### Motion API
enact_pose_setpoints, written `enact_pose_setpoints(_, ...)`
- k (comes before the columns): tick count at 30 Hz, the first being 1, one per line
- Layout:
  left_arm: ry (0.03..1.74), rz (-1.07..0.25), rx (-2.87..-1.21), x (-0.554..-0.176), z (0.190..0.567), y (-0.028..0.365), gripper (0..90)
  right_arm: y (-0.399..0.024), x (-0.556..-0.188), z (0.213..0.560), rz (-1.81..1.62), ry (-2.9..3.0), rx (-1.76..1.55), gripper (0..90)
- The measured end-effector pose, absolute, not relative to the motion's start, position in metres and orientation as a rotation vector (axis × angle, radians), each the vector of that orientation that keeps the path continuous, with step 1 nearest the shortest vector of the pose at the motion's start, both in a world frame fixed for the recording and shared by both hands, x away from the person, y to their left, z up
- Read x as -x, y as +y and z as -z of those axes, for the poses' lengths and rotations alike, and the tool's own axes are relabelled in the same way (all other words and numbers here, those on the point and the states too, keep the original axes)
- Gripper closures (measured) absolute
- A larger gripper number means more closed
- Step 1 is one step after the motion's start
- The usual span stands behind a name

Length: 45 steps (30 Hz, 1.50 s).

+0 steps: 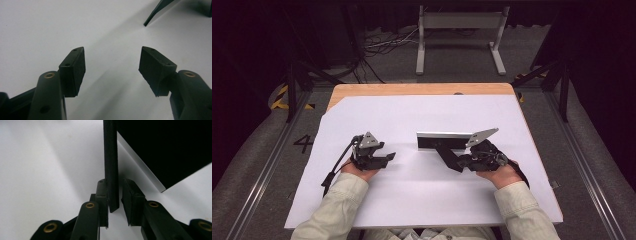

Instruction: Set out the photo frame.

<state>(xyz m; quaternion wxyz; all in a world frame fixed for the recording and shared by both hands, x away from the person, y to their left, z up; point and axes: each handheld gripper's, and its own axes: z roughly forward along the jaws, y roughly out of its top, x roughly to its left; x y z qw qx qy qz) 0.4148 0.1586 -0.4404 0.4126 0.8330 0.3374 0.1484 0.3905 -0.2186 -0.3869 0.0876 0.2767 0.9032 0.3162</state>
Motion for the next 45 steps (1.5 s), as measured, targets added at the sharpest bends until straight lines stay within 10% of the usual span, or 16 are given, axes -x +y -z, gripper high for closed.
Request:
enact_pose_setpoints(15,0.698,-0.303,-2.12,-0.416,0.422,0.146,75.0,-0.248,-0.382,0.372,-1.065,2.593,-0.838,73.8)
enact_pose_setpoints(45,0.728,-0.161,-2.071,-0.43,0.414,0.139,84.8,-0.309,-0.38,0.356,-1.167,2.34,-0.947,72.2)
